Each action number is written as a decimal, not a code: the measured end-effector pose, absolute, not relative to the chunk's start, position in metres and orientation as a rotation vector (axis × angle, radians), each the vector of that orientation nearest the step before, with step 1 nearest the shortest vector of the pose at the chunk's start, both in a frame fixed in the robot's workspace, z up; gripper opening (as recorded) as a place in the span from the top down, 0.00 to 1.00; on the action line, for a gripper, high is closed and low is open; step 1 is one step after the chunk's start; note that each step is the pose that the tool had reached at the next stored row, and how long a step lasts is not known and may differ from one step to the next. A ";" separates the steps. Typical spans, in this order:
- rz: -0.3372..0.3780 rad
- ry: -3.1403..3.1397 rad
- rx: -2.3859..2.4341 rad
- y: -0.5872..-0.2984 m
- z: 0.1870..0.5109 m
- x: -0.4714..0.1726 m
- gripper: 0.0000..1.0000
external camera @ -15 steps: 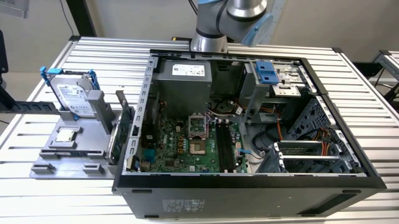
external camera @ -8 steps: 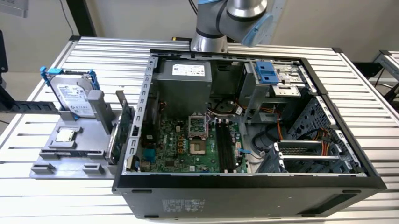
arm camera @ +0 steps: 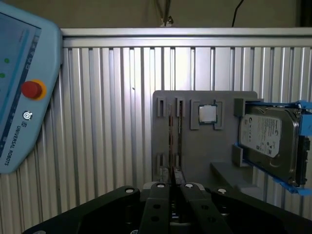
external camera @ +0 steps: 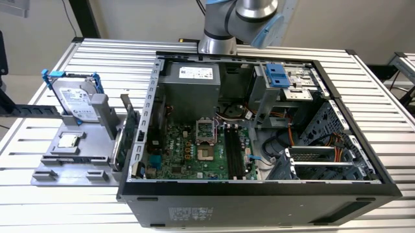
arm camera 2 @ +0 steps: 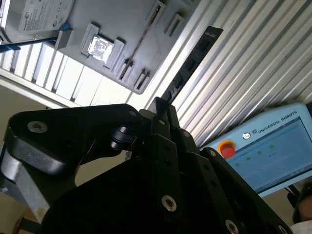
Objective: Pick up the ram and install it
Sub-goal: 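Pick up the ram and move it above insertion slot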
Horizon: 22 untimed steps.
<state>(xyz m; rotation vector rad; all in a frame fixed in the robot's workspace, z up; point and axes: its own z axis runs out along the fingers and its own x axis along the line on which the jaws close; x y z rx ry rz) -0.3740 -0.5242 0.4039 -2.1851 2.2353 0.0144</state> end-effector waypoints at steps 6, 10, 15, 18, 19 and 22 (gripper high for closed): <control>0.014 2.235 -2.185 -0.524 0.404 -0.367 1.00; 0.014 2.235 -2.185 -0.524 0.404 -0.362 1.00; 0.014 2.235 -2.185 -0.524 0.404 -0.355 1.00; 0.014 2.235 -2.185 -0.524 0.404 -0.350 1.00; 0.014 2.235 -2.185 -0.524 0.404 -0.348 1.00; 0.014 2.235 -2.185 -0.524 0.404 -0.343 1.00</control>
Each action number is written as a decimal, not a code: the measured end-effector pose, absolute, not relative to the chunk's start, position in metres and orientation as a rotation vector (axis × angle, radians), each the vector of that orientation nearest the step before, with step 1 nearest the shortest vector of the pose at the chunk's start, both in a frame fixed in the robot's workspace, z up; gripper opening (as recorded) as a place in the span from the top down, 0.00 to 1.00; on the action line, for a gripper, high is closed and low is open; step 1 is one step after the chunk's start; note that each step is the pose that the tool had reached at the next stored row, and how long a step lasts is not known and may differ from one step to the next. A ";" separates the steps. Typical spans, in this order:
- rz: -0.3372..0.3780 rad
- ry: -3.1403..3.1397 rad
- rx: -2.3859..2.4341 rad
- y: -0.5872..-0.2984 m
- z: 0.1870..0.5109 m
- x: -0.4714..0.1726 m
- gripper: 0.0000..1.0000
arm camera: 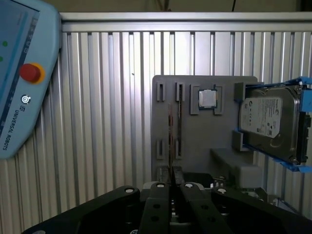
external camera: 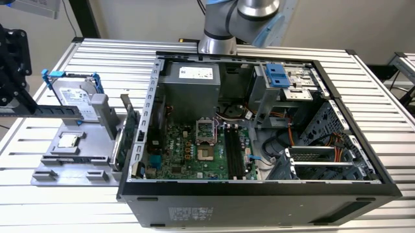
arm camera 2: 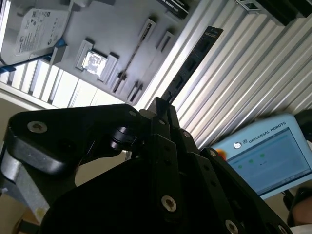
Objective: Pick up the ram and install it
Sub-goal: 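Pick up the ram and move it above insertion slot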
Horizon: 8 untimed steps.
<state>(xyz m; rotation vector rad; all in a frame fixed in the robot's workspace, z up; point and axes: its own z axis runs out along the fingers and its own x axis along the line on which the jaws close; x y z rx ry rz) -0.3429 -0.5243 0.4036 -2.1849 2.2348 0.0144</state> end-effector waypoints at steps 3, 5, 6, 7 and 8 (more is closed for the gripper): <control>0.014 2.235 -2.185 -0.524 0.404 -0.337 1.00; 0.014 2.235 -2.185 -0.524 0.404 -0.333 1.00; 0.014 2.235 -2.185 -0.524 0.404 -0.332 1.00; 0.014 2.235 -2.185 -0.524 0.404 -0.330 1.00; 0.014 2.235 -2.185 -0.524 0.404 -0.328 1.00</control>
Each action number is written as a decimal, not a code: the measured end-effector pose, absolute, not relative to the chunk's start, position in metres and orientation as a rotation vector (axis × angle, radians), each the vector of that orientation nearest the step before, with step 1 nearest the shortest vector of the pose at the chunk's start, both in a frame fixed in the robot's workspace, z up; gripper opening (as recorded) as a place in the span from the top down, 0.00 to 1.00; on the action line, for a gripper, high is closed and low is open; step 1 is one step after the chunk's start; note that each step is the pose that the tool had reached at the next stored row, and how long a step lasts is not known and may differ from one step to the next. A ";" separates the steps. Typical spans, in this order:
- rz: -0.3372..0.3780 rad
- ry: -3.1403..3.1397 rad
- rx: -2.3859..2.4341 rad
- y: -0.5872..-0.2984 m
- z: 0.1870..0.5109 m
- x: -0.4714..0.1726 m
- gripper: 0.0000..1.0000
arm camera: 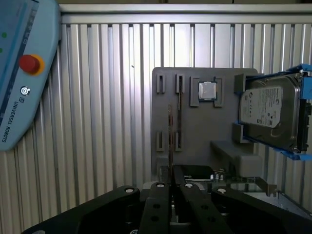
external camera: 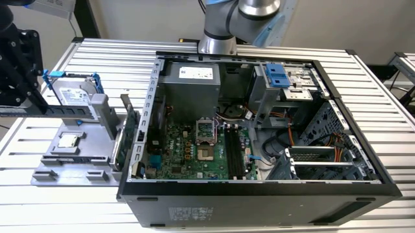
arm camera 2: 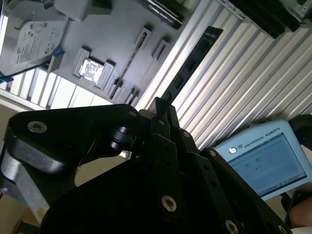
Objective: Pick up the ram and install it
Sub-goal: 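Pick up the ram and move it above insertion slot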
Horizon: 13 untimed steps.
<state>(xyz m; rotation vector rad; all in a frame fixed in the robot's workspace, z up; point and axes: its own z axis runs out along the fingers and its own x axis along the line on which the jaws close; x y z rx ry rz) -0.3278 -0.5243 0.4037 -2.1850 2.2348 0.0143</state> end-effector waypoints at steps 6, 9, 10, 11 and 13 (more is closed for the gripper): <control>0.014 2.235 -2.185 -0.524 0.404 -0.312 1.00; 0.014 2.235 -2.185 -0.524 0.404 -0.306 1.00; 0.014 2.235 -2.185 -0.524 0.404 -0.304 1.00; 0.014 2.235 -2.185 -0.524 0.404 -0.302 1.00; 0.014 2.235 -2.185 -0.524 0.404 -0.297 1.00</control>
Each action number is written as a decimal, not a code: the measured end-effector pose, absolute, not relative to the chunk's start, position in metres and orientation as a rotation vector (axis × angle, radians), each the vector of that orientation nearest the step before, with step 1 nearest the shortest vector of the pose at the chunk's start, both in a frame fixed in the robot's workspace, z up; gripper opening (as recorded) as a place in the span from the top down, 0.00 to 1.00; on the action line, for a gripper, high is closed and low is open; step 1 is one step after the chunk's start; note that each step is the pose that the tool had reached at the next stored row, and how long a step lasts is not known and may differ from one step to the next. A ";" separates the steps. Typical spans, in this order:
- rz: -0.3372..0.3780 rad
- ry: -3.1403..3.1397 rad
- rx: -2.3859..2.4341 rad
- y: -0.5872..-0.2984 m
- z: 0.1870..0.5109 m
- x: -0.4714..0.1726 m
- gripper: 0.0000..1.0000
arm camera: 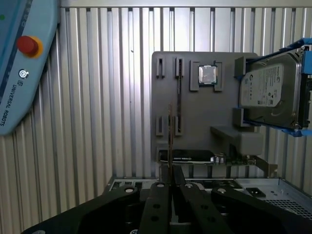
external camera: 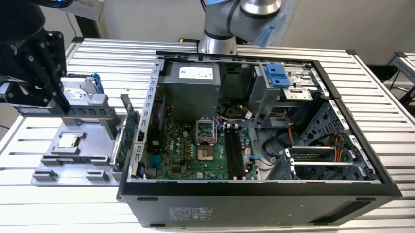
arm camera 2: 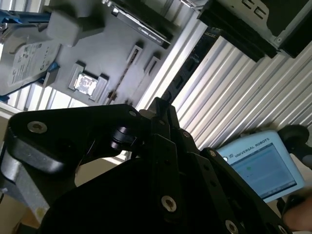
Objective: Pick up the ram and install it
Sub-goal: 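Pick up the ram and move it above insertion slot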
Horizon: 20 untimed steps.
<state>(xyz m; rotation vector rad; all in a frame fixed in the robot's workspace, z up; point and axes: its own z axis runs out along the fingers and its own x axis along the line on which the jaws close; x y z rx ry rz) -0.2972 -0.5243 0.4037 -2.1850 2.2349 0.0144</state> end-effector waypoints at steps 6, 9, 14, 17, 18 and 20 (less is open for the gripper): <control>0.014 2.235 -2.185 -0.524 0.404 -0.283 1.00; 0.014 2.235 -2.185 -0.524 0.404 -0.277 1.00; 0.014 2.235 -2.185 -0.524 0.404 -0.266 1.00; 0.014 2.235 -2.185 -0.524 0.404 -0.259 1.00; 0.014 2.235 -2.185 -0.524 0.404 -0.257 1.00; 0.014 2.235 -2.185 -0.524 0.404 -0.252 1.00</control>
